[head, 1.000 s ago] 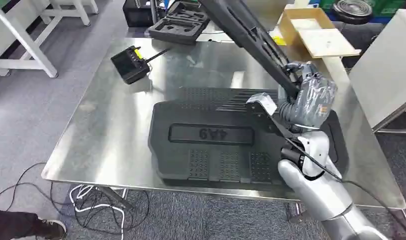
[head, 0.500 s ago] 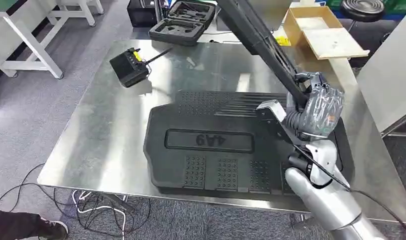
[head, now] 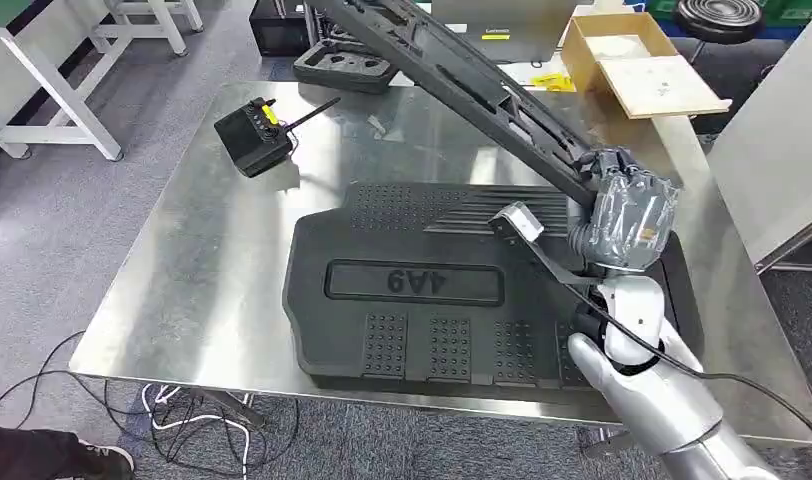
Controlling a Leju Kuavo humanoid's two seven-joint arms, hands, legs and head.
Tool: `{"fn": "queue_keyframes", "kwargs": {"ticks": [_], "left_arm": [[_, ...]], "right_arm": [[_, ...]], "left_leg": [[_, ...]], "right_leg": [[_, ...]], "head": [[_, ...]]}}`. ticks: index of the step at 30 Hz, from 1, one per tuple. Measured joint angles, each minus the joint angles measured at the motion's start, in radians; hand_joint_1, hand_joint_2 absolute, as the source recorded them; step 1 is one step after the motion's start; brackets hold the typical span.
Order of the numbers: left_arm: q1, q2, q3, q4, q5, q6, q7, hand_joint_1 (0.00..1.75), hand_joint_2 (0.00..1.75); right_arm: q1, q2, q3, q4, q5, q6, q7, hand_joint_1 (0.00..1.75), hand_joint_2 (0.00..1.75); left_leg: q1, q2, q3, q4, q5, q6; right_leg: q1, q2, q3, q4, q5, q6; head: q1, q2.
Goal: Take the parts from the cabinet and place them on the table.
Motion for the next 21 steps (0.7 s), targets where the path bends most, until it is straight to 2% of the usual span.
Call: {"fn": "queue_keyframes", "kwargs": {"ticks": [3,4,5,7,12,17,21], "left_arm": [[0.001,0.0,0.0,0.0,0.002,0.002,0.0,0.0,0.0],[0.003,0.0,0.0,0.0,0.003,0.003,0.0,0.0,0.0],[0.004,0.0,0.0,0.0,0.003,0.006,0.0,0.0,0.0],[0.006,0.0,0.0,0.0,0.005,0.013,0.0,0.0,0.0],[0.01,0.0,0.0,0.0,0.015,0.029,-0.004,0.0,0.0],[0.012,0.0,0.0,0.0,0.027,0.033,-0.01,0.0,0.0],[0.022,0.0,0.0,0.0,0.037,0.034,-0.014,0.0,0.0]], "right_arm": [[-0.001,-0.003,-0.001,0.003,0.033,0.019,0.017,1.69,1.75],[-0.001,-0.006,-0.001,0.003,0.049,0.029,0.026,1.75,1.75],[-0.001,-0.009,-0.003,0.005,0.063,0.036,0.032,1.71,1.75],[0.004,-0.016,-0.01,0.007,0.077,0.028,0.043,1.73,1.75],[0.05,-0.027,-0.072,-0.004,0.141,0.036,0.068,1.75,1.75],[0.102,-0.06,-0.13,-0.048,0.216,0.172,0.069,1.75,1.75],[0.124,-0.081,-0.156,-0.081,0.232,0.221,0.082,1.75,1.75]], "left_leg": [[0.0,0.0,0.0,0.0,0.0,-0.002],[0.0,0.0,0.001,0.0,0.0,-0.002],[0.0,0.0,0.001,0.0,0.0,-0.002],[0.0,0.0,0.001,0.0,0.0,-0.002],[0.0,0.0,0.002,0.001,-0.001,-0.001],[0.0,0.0,0.003,0.001,-0.003,0.0],[0.0,0.0,0.004,0.001,-0.003,0.0]], "right_leg": [[0.0,0.0,0.002,-0.002,0.0,0.0],[0.0,0.0,0.003,-0.003,0.0,0.0],[0.0,0.0,0.003,-0.004,0.0,0.001],[0.0,0.0,0.004,-0.005,0.001,0.001],[0.0,-0.001,0.007,-0.008,0.001,0.001],[0.0,-0.001,0.008,-0.009,0.0,0.001],[0.0,-0.001,0.008,-0.01,0.001,0.001]], "head": [[0.0,0.0],[0.0,0.0],[0.0,0.0],[0.0,0.0],[0.0,0.0],[0.0,0.0],[0.0,0.0]]}}
